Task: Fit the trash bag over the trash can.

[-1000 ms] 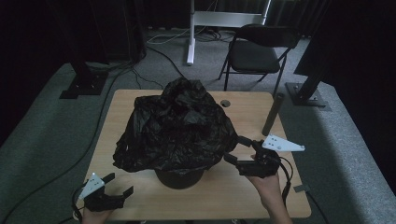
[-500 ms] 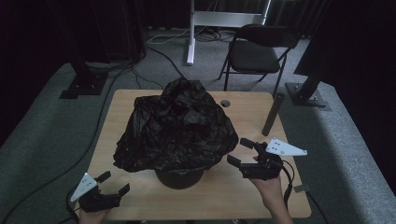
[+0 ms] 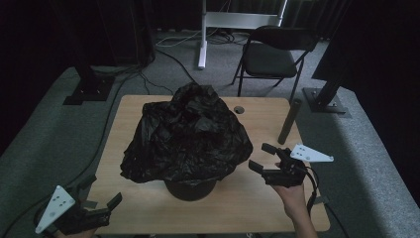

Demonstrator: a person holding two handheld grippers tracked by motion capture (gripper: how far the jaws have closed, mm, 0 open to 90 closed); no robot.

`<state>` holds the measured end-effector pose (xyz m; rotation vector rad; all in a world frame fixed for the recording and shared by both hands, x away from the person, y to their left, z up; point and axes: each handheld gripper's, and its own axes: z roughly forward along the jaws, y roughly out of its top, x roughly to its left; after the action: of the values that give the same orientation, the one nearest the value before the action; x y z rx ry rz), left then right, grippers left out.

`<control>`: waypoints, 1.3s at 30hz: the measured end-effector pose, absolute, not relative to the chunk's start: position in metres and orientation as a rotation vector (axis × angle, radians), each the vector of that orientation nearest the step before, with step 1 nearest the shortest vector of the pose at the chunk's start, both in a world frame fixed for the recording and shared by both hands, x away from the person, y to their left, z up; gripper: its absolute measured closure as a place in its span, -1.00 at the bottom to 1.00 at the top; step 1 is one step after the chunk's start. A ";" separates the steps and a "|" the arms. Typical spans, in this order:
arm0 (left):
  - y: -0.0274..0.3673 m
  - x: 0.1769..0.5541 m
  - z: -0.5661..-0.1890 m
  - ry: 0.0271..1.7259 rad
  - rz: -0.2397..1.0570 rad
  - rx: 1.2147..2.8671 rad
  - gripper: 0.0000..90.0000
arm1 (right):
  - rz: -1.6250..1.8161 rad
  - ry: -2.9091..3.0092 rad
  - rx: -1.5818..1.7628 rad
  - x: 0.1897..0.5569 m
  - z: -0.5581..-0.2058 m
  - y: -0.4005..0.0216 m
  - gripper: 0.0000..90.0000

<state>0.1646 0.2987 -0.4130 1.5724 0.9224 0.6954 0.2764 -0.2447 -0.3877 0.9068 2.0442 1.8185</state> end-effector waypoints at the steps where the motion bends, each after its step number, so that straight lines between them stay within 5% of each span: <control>1: 0.297 0.164 -0.410 0.915 0.706 1.566 -1.00 | 1.823 2.047 0.902 0.277 -0.388 -0.244 -0.70; 13: 0.265 0.190 -0.401 0.810 0.675 1.698 -1.00 | 1.762 2.124 0.840 0.282 -0.394 -0.227 -0.71; 23: 0.257 0.219 -0.404 0.817 0.620 1.698 -1.00 | 1.646 2.175 0.926 0.322 -0.411 -0.219 -0.71; 26: 0.257 0.224 -0.406 0.812 0.604 1.678 -0.86 | 1.644 2.206 0.913 0.332 -0.414 -0.211 -0.66; 29: 0.259 0.228 -0.408 0.781 0.572 1.651 -0.36 | 1.680 2.220 0.861 0.336 -0.414 -0.207 -0.24; 31: 0.260 0.229 -0.409 0.752 0.565 1.633 0.11 | 1.676 2.191 0.855 0.336 -0.414 -0.205 0.26; 35: 0.259 0.232 -0.411 0.764 0.574 1.628 0.67 | 1.671 2.160 0.869 0.337 -0.413 -0.207 0.92; 39: 0.258 0.231 -0.416 0.771 0.591 1.646 0.98 | 1.662 2.163 0.878 0.337 -0.415 -0.210 1.00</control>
<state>0.2315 0.2581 -0.4155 1.6460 0.7713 0.5912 0.3371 -0.2098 -0.4150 0.8782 2.1632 1.6623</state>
